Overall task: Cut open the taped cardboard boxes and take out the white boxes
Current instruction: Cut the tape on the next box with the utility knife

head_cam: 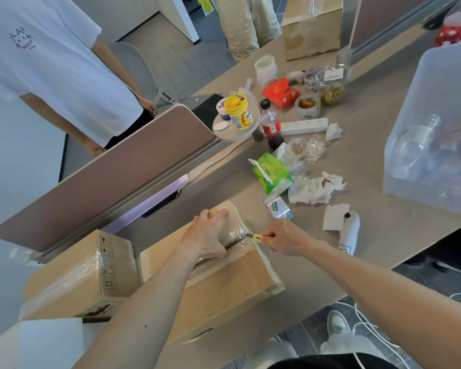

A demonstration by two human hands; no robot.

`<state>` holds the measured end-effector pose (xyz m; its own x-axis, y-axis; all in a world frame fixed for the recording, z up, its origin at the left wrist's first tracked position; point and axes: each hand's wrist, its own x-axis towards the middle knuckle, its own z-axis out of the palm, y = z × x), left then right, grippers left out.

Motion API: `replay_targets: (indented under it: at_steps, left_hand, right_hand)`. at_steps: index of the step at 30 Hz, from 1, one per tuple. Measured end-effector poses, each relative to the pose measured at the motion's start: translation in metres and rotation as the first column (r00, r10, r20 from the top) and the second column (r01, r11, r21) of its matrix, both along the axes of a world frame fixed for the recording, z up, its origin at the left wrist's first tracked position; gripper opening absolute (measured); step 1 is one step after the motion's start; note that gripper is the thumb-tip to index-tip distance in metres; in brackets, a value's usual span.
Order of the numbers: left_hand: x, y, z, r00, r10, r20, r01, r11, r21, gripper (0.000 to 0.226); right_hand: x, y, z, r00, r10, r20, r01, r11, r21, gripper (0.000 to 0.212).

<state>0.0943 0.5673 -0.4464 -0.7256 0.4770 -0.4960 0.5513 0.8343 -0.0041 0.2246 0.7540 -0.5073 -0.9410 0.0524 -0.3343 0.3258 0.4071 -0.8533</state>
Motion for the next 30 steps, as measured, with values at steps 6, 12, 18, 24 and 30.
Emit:
replay_targets:
  at_steps: [6,12,18,24,30]
  left_hand:
    - [0.0,0.0,0.0,0.999,0.026,0.021,-0.026,1.0,0.001,0.111]
    - [0.0,-0.002,-0.002,0.999,0.022,0.041,-0.022,1.0,-0.001,0.115]
    - [-0.012,0.0,-0.001,0.995,0.008,0.103,-0.002,0.998,-0.06,0.119]
    - [-0.028,-0.002,-0.003,0.987,-0.02,0.157,0.038,0.993,-0.114,0.127]
    - [-0.037,-0.005,-0.006,0.983,-0.018,0.183,0.041,0.992,-0.121,0.128]
  right_hand:
    - [0.007,-0.005,-0.003,1.0,-0.019,0.0,0.018,0.998,-0.057,0.038]
    - [0.013,-0.005,0.0,0.996,-0.063,0.057,0.069,0.993,-0.101,0.038]
    - [0.02,-0.003,0.003,0.994,-0.082,0.071,0.09,0.988,-0.124,0.046]
    - [0.027,0.001,0.005,0.994,-0.083,0.078,0.094,0.983,-0.157,0.045]
    - [0.019,0.003,0.005,0.991,-0.129,0.041,0.133,0.985,-0.111,0.04]
